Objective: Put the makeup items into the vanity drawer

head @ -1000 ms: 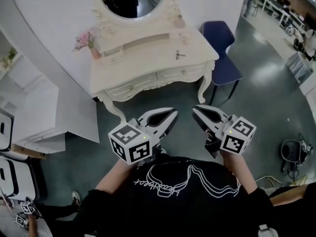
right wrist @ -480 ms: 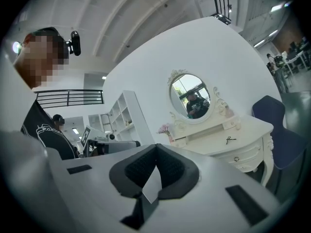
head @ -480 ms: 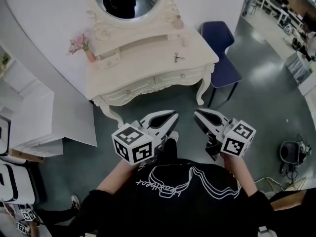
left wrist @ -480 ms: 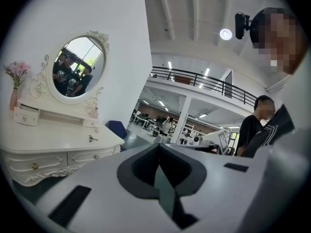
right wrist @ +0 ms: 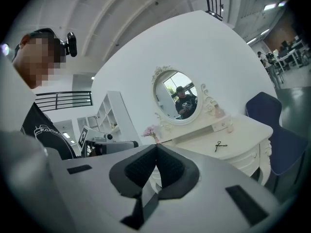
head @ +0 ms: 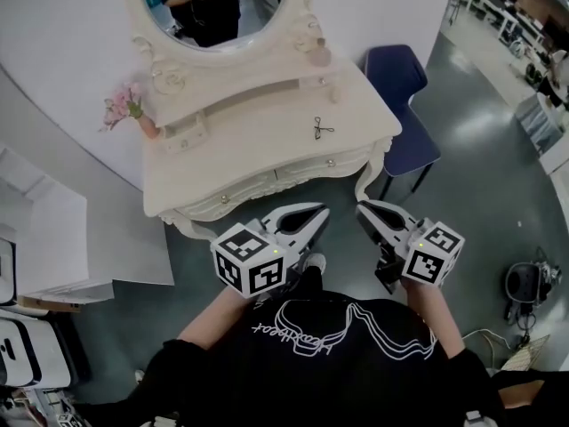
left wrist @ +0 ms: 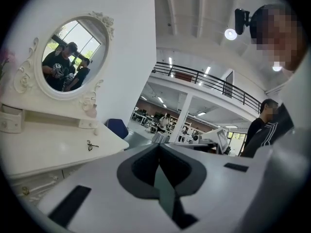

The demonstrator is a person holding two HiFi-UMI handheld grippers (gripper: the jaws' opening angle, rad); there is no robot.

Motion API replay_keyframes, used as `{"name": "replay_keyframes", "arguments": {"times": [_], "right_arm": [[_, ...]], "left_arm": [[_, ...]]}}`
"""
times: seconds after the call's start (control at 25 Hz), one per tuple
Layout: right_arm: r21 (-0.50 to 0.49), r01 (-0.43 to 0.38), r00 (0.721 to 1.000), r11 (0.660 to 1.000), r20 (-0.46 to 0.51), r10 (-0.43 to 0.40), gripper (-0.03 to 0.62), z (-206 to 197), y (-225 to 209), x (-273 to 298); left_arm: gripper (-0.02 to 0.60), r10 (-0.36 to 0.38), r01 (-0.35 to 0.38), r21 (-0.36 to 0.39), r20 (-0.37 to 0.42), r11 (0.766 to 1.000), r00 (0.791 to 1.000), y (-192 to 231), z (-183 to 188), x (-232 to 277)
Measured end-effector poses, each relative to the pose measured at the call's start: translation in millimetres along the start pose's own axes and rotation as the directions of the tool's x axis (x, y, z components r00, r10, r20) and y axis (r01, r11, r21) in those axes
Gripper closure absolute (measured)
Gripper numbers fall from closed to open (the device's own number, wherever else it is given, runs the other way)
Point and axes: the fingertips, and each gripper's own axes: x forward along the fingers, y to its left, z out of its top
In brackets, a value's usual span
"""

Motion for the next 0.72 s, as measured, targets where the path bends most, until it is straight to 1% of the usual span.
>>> {"name": "replay_keyframes", "arguments": {"times": [0.2,0.4,0.56,0.72], "right_arm": [[0.015,0.022,1.000,1.000,-0.018,-0.022,0.589,35.7,-54.4,46.0],[0.013,0.045,0.999,0.999,-0.012,-0.045,0.589,73.7,-107.6,90.3],[0.017,0.067,0.998,0.998,-0.001,-0.067,0.589,93.1,-141.5,113.5],[0.029,0.093,0.996,0.995,0.007,-0.094,0.589,98.2,-165.6,124.8]], "left_arm": [[0.578,-0.007,0.007,-0.009,-0.008,1.000,1.000,64.1,38.2,37.5],[0.578,-0.007,0.007,-0.004,-0.008,1.000,1.000,125.6,72.1,69.0],[0.578,0.011,-0.011,0.004,-0.012,1.000,1.000,169.2,87.5,84.0],[0.577,0.035,-0.035,0.003,-0.029,0.999,0.999,202.4,88.1,93.0]]}}
